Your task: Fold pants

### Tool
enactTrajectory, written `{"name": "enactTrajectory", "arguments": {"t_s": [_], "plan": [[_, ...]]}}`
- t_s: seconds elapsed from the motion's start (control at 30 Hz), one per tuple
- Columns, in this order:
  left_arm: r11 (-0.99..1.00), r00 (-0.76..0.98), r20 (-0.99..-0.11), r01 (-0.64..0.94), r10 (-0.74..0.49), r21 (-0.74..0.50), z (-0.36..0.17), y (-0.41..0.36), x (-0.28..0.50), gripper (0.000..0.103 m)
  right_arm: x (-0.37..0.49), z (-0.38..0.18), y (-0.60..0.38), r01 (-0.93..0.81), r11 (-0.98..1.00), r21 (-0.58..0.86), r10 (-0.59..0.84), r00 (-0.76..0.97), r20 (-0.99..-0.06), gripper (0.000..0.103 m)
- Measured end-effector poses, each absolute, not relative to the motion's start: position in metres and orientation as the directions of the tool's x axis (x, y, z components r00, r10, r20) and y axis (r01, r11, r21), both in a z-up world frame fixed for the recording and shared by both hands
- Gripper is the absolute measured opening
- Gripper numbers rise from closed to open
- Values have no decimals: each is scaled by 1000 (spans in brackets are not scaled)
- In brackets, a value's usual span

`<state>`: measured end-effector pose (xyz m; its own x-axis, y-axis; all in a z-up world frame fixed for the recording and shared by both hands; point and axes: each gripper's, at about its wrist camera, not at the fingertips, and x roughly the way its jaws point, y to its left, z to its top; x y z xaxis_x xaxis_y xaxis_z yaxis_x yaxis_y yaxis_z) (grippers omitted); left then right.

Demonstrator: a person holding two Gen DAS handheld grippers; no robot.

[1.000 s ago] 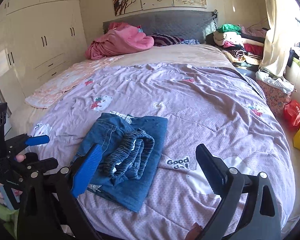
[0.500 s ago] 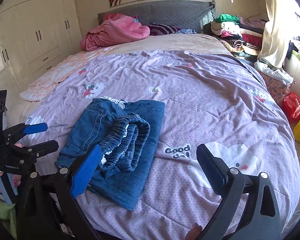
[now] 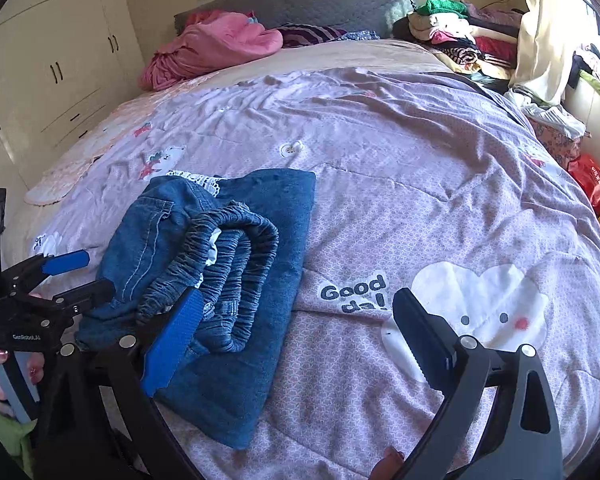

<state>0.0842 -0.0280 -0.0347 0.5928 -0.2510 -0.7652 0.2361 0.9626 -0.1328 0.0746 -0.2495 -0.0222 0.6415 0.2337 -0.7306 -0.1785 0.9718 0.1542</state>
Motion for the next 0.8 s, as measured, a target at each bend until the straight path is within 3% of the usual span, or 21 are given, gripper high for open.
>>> {"name": "enactTrajectory", "arguments": {"t_s": [0.47,0.67,0.73,0.8], "plan": [[956,562,-778,236,-281,-175,-53,-29,97,93,86,-39,-258,-156,964,213,264,617,-741,94],[953,560,-775,241,-292,-185,-56,-31,99,93,103,-43,-248,-210,954,215,299,592,-749,74],[952,561,-773,245,-296,-186,-56,-31,99,93,111,-47,-247,-228,943,241,330,571,-751,64],[949,559,-772,247,-303,-194,-56,-31,99,93,118,-52,-247,-241,929,282,370,550,-749,61]]}}
